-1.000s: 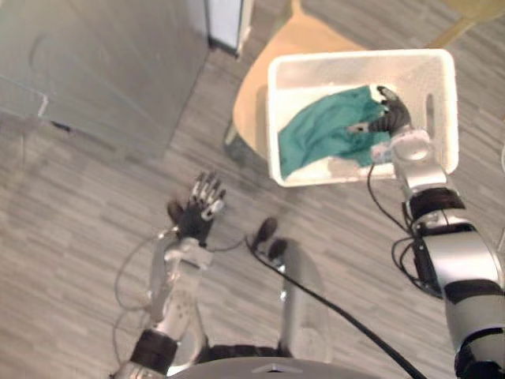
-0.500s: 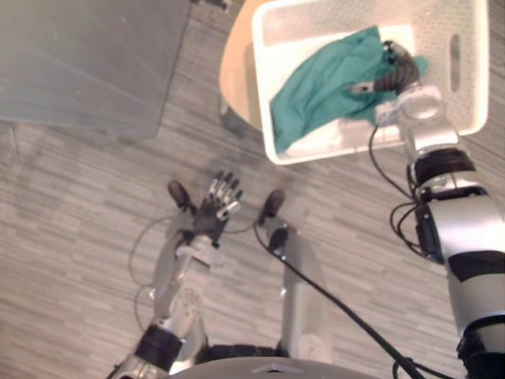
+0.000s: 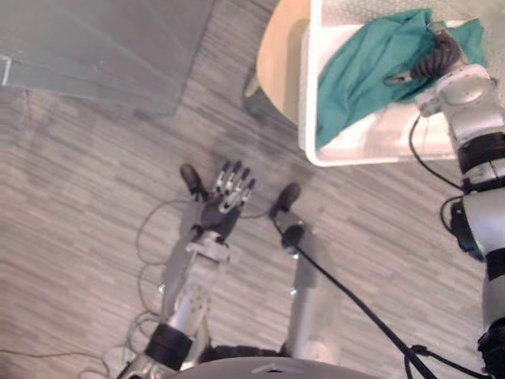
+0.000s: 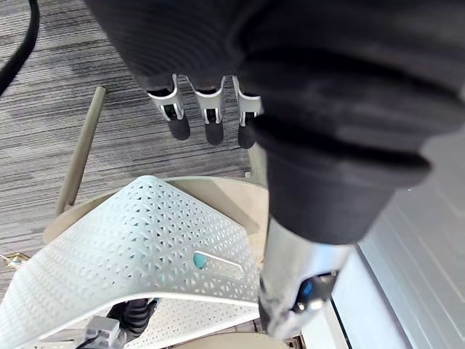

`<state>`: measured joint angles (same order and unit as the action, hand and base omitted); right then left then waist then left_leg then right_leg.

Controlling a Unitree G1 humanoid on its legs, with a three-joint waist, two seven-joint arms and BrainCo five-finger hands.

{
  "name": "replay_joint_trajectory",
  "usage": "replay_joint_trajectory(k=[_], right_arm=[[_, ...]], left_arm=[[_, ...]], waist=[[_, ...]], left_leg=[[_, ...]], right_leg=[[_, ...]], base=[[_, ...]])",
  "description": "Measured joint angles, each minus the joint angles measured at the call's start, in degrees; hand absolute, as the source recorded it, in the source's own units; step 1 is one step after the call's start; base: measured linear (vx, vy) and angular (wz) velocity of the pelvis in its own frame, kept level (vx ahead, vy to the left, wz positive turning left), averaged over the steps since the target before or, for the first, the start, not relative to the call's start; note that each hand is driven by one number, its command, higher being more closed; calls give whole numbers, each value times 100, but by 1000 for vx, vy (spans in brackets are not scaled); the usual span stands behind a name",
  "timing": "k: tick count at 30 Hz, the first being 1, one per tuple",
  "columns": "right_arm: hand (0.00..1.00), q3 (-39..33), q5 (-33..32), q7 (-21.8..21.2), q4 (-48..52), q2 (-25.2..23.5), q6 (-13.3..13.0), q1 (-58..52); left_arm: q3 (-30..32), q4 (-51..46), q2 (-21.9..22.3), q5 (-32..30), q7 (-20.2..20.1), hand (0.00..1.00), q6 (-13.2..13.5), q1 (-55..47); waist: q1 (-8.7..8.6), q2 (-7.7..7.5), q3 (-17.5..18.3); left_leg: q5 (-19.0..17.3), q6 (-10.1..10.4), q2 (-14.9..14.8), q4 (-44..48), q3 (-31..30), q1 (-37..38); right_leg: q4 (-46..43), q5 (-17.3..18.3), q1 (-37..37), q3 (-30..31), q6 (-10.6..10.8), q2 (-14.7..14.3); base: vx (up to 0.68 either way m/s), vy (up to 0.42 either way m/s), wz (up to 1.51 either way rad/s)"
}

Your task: Pick up the laundry basket with both hands and put the clothes into the washing machine.

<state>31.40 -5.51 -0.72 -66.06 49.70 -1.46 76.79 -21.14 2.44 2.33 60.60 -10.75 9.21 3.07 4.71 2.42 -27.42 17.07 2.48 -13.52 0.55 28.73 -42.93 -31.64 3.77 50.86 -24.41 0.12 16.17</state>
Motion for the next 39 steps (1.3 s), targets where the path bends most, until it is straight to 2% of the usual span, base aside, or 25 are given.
replay_joint_trajectory(k=[3,5,7,9,12,16,24,25,30,35,39], right_arm=[[0,94,-207,2,-20,172,-52,50],[0,229,-209,-1,-20,261,-99,37],[0,271,-338,-1,-32,302,-99,22],[0,275,-463,-1,-35,304,-107,-28],[0,273,-601,6,-72,308,-109,-111],[0,270,-926,75,-120,303,-111,-210],[0,-55,-1955,105,-177,258,-219,-292],[100,-118,-2014,105,-203,253,-230,-297],[100,-249,-2234,102,-240,284,-231,-342],[100,-247,-2232,102,-237,263,-233,-452],[100,-249,-2233,101,-234,247,-234,-457]], left_arm=[[26,-13,6,2,-8,0,-9,-10],[21,-13,23,25,-24,0,-39,-11],[-9,-7,53,223,-117,0,-147,-19],[-73,-6,50,380,-195,0,-189,-19],[-194,-7,38,457,-216,0,-205,-11],[-185,20,39,453,-208,0,-180,-15],[-175,44,41,448,-208,0,-179,8],[-176,45,41,449,-209,0,-179,17],[-181,58,39,459,-212,0,-179,66],[-183,71,38,487,-213,0,-176,67],[-192,72,36,560,-212,0,-175,69]], waist=[[30,129,98],[37,143,108],[42,207,271],[63,218,371],[124,284,510],[168,293,759],[180,343,798],[188,347,800],[235,366,827],[286,459,970],[284,459,970]], left_leg=[[49,-19,53,-88,36,-123],[55,-18,61,-90,123,-154],[61,-18,67,-98,122,-319],[93,23,81,-142,131,-366],[196,-24,97,-179,125,-410],[209,-26,141,-181,119,-539],[252,-10,169,-181,90,-544],[275,-39,172,-181,89,-544],[289,-55,171,-182,68,-544],[291,-58,156,-180,25,-546],[298,-62,129,-180,17,-546]], right_leg=[[-96,14,161,-30,-1,83],[-158,40,237,-20,-7,144],[-179,53,382,-49,-10,165],[-194,53,466,-40,-11,171],[-279,85,536,-38,-8,198],[-425,131,735,4,-2,266],[-513,174,748,2,-4,302],[-516,173,747,1,-4,306],[-518,172,731,-7,-6,304],[-476,172,698,-22,-5,274],[-456,170,681,-44,-8,252]], base=[[-42,-13,15],[-64,-35,14],[-55,-36,12],[-39,-36,3],[-36,-49,3],[-25,-51,8],[-32,-55,3],[-36,-51,2],[-44,-58,1],[-47,-63,0],[-43,-64,-1]])
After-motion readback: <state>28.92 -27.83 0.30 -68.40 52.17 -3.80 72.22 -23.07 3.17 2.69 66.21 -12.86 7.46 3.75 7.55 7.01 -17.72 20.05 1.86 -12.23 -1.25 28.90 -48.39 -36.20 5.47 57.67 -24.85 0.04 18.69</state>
